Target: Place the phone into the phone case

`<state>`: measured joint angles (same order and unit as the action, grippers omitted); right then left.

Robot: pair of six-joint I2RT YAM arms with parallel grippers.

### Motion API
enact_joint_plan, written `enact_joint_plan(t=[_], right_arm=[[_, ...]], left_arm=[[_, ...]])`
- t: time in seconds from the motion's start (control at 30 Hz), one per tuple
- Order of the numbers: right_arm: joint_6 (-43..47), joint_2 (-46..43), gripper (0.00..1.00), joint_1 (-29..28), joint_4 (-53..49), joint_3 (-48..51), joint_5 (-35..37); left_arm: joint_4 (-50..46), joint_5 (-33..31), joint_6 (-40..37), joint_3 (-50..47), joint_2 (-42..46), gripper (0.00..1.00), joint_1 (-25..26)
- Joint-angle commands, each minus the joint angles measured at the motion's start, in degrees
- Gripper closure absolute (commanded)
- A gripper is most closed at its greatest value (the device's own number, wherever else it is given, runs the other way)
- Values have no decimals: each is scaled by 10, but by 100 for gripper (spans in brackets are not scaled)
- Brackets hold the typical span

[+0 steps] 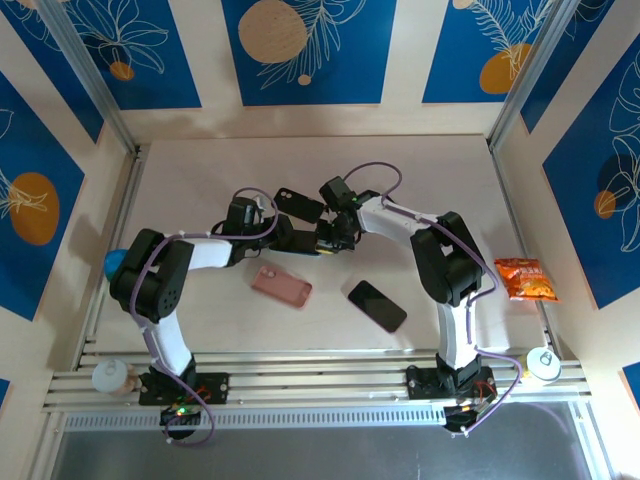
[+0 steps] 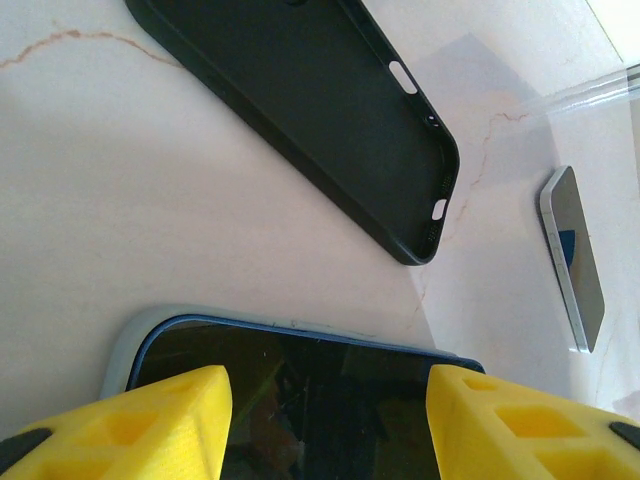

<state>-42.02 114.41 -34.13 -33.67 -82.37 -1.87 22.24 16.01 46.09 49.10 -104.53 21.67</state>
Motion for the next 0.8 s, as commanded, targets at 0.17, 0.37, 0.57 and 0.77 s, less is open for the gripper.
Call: enact_joint_plan(t=[0.17,0.37,0.57,0.77], right_arm=[[9,3,100,0,-3,-27,-5],[8,24,100,0,2,-16,-9],[6,35,100,-2,0,-2,-2],[12,40,100,-6,-13,0,13]], left_arm=[[-30,-18,-6,-16,2,44,3],[-29,-19,-6,-17,1,45,2],[-31,-19,-7,-16,1,45,1],[-32,-18,-6,-12,1,45,1]])
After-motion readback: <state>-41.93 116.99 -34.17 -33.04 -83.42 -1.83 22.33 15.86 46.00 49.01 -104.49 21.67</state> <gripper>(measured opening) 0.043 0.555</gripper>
